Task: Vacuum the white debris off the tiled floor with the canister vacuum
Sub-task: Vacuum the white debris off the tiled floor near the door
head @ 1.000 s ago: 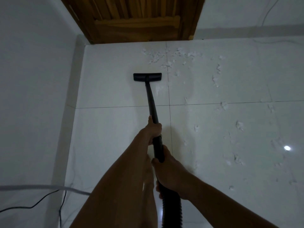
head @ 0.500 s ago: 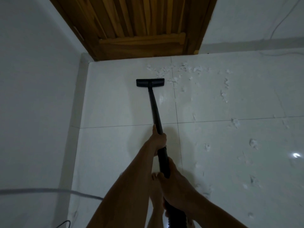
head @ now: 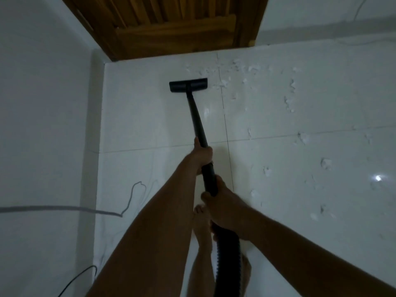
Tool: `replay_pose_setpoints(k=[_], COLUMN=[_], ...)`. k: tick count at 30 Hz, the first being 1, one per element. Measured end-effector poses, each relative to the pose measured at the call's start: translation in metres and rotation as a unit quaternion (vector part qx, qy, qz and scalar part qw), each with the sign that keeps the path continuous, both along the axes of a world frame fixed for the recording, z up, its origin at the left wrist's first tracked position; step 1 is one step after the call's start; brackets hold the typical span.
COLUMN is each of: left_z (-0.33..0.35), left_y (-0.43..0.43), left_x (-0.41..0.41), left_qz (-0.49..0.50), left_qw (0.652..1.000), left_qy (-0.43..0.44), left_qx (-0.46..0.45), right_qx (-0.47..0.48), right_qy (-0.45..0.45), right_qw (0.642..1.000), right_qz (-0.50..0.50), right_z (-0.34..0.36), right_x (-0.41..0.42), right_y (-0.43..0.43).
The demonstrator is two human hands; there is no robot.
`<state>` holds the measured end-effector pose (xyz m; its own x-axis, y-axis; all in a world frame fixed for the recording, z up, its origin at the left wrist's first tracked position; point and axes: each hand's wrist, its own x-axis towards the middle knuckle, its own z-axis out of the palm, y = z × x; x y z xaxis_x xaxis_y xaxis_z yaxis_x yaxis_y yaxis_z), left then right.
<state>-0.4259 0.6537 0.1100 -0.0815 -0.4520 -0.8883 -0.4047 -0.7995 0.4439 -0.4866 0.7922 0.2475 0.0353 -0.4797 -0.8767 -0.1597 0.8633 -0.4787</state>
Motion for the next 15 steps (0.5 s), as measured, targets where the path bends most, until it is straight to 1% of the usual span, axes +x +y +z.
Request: replay_pose_setpoints(k=[5, 10, 15], left_z=[0.008, 0.013, 0.008], left_y=[0.016, 0.029, 0.031], left_x=[-0.003, -0.003, 0.002], left_qz=[-0.004, -0.005, 0.003], left_qw=[1.000, 1.000, 1.000], left_qy=[-0.014, -0.011, 0.007], left_qx=[0.007, 0.015, 0.008], right_qx=[0.028, 0.032, 0.016], right_qy=[-0.016, -0.030, -0.026], right_qw=[0.999, 0.999, 1.000], right_qz=[-0.013, -0.018, -0.007], right_z=[0.007, 0.013, 0.011], right_x=[-0.001, -0.001, 0.002], right_y=[0.014, 0.026, 0.030])
